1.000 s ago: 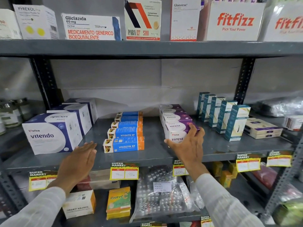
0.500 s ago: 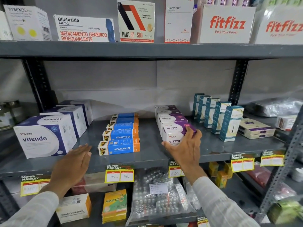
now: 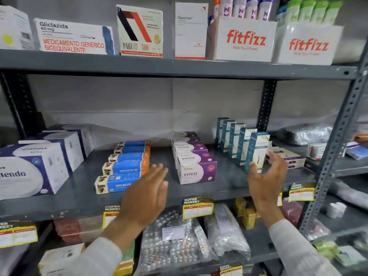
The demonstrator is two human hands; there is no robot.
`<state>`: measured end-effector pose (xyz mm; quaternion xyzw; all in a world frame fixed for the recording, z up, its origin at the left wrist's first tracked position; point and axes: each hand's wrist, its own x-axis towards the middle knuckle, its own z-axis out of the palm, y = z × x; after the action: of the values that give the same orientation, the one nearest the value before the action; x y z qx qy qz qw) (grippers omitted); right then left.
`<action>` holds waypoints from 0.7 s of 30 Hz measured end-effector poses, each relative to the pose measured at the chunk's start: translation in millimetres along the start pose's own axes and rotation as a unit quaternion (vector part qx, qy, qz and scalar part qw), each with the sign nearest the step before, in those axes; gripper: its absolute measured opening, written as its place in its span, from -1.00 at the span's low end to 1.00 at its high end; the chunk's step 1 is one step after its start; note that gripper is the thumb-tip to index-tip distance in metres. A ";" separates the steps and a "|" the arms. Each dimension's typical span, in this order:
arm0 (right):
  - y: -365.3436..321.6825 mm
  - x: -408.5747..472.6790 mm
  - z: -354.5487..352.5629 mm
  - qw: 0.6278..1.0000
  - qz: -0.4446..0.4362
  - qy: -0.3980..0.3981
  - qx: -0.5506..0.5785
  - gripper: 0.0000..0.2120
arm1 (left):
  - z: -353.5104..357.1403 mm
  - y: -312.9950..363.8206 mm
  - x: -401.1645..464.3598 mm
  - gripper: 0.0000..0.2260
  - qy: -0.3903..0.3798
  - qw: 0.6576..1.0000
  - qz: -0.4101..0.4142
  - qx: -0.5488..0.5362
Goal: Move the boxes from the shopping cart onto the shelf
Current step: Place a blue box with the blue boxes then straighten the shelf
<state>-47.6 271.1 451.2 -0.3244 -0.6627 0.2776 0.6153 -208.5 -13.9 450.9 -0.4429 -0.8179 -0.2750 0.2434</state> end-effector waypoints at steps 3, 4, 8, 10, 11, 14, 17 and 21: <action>18.3 16.2 -7.1 0.998 0.036 -0.043 -0.033 -0.39 | 38.0 7.8 6.2 -0.43 -0.105 0.994 0.003 0.042; 23.2 21.5 -7.7 0.996 0.042 -0.063 -0.049 -0.35 | 47.2 6.4 5.4 -0.41 -0.121 0.991 -0.004 0.057; 38.5 40.7 -3.3 0.985 0.065 -0.135 -0.085 -0.25 | 68.5 -0.3 -1.9 -0.26 -0.117 0.988 -0.002 0.097; 40.4 47.4 -0.2 0.979 0.060 -0.163 -0.103 -0.24 | 71.1 -1.2 -3.4 -0.26 -0.110 0.989 -0.004 0.100; 39.2 50.4 0.9 0.976 0.061 -0.171 -0.117 -0.25 | 70.9 -0.6 -3.2 -0.28 -0.111 0.989 -0.005 0.099; 37.6 57.0 4.5 0.968 0.072 -0.189 -0.151 -0.33 | 69.1 0.9 -3.3 -0.37 -0.115 0.988 -0.012 0.100; 40.0 58.9 4.2 0.965 0.057 -0.178 -0.182 -0.36 | 67.7 2.7 -3.7 -0.39 -0.112 0.989 -0.014 0.100; 45.2 56.8 -0.8 0.965 0.052 -0.170 -0.191 -0.37 | 66.8 5.5 -4.5 -0.39 -0.110 0.988 -0.016 0.107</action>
<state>-44.6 343.6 452.8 -0.4180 -0.7804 0.2288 0.4048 -211.9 30.4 400.5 -0.4286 -0.8714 -0.1392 0.1940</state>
